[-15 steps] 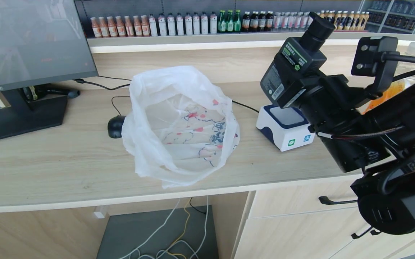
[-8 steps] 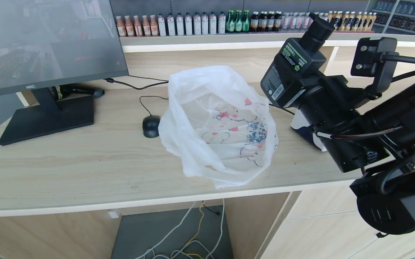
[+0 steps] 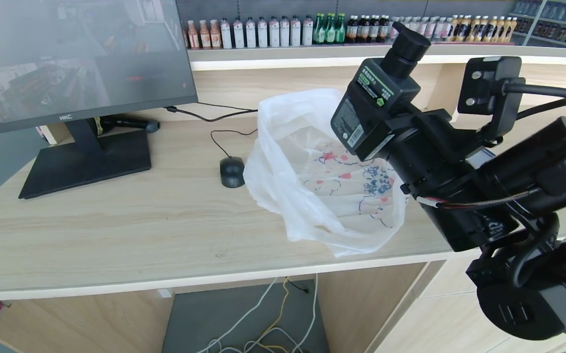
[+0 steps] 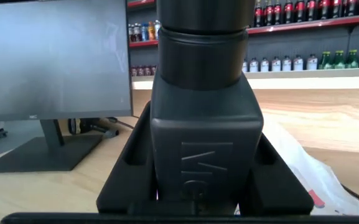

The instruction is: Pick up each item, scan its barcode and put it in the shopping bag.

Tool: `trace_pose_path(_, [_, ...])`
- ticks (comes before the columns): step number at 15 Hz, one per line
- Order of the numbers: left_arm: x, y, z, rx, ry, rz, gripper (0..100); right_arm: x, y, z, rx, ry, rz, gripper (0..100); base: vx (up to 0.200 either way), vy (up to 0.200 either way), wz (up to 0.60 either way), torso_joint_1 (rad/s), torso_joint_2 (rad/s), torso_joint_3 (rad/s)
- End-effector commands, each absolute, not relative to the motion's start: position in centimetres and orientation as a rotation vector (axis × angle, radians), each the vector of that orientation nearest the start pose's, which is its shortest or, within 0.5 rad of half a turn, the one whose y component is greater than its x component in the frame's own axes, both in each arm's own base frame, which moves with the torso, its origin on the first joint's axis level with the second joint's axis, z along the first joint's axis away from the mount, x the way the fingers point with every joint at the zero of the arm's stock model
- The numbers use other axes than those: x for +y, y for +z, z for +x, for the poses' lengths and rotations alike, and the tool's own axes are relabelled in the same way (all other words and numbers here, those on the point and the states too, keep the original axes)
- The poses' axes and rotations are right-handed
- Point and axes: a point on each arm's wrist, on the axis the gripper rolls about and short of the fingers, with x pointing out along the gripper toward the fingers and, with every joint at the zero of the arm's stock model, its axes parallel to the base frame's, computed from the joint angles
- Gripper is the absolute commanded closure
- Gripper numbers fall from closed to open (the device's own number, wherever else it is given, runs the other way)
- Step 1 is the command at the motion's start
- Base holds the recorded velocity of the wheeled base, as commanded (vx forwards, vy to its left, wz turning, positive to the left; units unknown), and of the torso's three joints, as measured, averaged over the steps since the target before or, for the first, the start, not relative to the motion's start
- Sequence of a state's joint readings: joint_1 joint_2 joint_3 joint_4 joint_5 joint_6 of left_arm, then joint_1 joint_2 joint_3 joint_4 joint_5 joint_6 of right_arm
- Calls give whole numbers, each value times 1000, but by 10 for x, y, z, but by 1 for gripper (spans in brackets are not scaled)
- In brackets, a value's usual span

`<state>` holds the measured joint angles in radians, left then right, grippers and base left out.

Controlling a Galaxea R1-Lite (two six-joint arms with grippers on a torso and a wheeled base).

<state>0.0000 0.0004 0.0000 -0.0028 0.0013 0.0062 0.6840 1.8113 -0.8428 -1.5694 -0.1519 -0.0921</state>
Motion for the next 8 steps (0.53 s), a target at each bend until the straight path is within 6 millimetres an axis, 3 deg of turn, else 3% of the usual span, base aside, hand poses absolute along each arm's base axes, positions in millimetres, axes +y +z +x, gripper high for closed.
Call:
trace_pose_path(1, [0, 76, -23, -3, 2, 6, 0, 209, 240, 237, -548, 536, 152, 100, 0, 0, 0, 0, 0, 0])
trace_pose_path(5, [0, 76, -23, -3, 2, 6, 0, 217, 232, 240, -519, 542, 108, 100, 0, 0, 0, 0, 0, 0])
trace_pose_path(8, [0, 76, -23, -3, 2, 6, 0, 226, 245, 250, -470, 545, 70, 100, 0, 0, 0, 0, 0, 0])
